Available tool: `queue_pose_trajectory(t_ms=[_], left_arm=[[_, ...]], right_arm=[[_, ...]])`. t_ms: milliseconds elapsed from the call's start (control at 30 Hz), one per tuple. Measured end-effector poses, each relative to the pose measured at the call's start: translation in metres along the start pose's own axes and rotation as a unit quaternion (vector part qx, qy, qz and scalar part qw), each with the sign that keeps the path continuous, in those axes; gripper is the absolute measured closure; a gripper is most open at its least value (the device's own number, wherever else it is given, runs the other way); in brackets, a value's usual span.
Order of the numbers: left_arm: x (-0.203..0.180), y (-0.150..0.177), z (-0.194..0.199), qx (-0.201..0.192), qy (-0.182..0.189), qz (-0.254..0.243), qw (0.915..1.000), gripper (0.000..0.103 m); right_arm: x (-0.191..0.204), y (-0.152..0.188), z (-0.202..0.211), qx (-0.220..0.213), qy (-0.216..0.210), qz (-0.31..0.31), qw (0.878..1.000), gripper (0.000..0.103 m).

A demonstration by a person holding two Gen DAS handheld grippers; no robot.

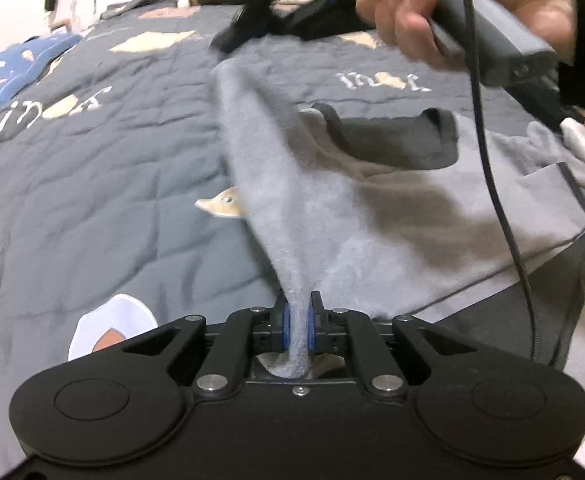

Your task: Fold clothes

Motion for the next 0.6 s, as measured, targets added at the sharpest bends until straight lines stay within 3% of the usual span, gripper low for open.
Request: queue_pose_trajectory(t_ms=[67, 233, 367, 433, 600], left_arm=[[0.000, -0.001, 0.000, -0.001, 0.001, 0.006, 1.0000, 0.094], [0.000, -0.003, 0.003, -0.010, -0.003, -0.002, 0.9999, 0.092], [0.014, -0.006, 0.010, -0.011, -0.007, 0.025, 0.9996, 0.086], [0.028, -0.009, 0.015, -0.018, -0.007, 0.065, 0.9977, 0.070], [0.058, -0.017, 0.020, -0.034, -0.011, 0.153, 0.9877, 0.067]], right_arm=[[0.000, -0.005, -0.004, 0.009, -0.001, 0.009, 1.000, 0.103], [0.021, 0.006, -0.014, 0.086, 0.022, 0.112, 0.990, 0.099], [0.026, 0.019, -0.013, 0.123, 0.080, 0.226, 0.963, 0.099], [0.021, 0.022, -0.012, 0.130, 0.099, 0.260, 0.952, 0.098], [-0.003, 0.028, -0.019, 0.167, 0.137, 0.329, 0.919, 0.094]])
Point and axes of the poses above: each gripper's, at about its wrist camera, not at the fingertips, and z roughly against the way its jaws point, x to its left, y to its underside, the point moved 8 cm from there along -z, roughly the way its jaws point, and after that the axes turned 8 degrees about -y, right-handed, at the moved point
